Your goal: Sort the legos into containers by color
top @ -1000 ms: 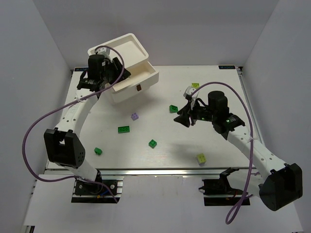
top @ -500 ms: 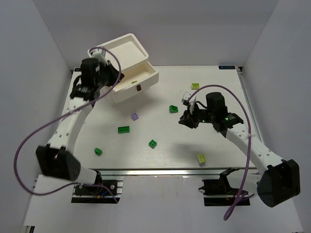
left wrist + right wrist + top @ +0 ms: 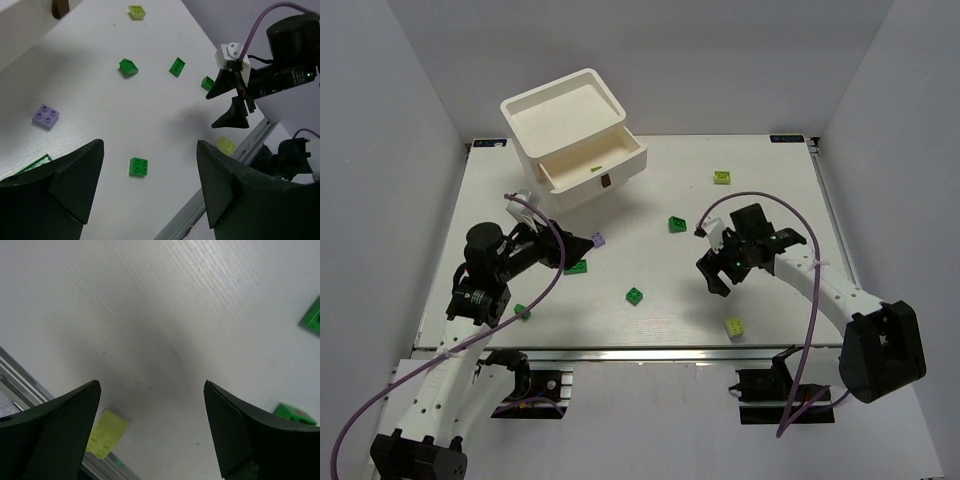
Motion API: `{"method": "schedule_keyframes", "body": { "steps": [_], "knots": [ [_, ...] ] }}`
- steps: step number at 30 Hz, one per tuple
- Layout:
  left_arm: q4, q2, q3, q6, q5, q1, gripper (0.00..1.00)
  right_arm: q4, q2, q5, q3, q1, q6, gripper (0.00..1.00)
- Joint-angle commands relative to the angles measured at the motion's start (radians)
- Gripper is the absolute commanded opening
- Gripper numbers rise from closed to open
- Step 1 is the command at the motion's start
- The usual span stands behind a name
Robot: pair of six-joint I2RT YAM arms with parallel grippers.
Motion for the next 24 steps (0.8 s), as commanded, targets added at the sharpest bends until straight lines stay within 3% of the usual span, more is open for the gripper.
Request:
{"method": "schedule_keyframes", "body": {
  "steps": [1, 13, 24],
  "knots": [
    [-0.047, -0.033, -0.021, 0.076, 0.035, 0.000, 0.84, -0.103, 0.019, 0.063, -0.013, -0.001, 0.024, 0.89],
    [-0.133, -0.170, -0.063, 0.122, -0.047, 0.013, 0.86, -0.431, 0.144, 0.101, 0.102, 0.006, -0.059, 0.82],
    [-0.133, -0.172, -0.067, 0.121, -0.040, 0.013, 0.86, -0.473, 0.166, -0.008, 0.063, 0.029, -0.061, 0.89]
  ]
}}
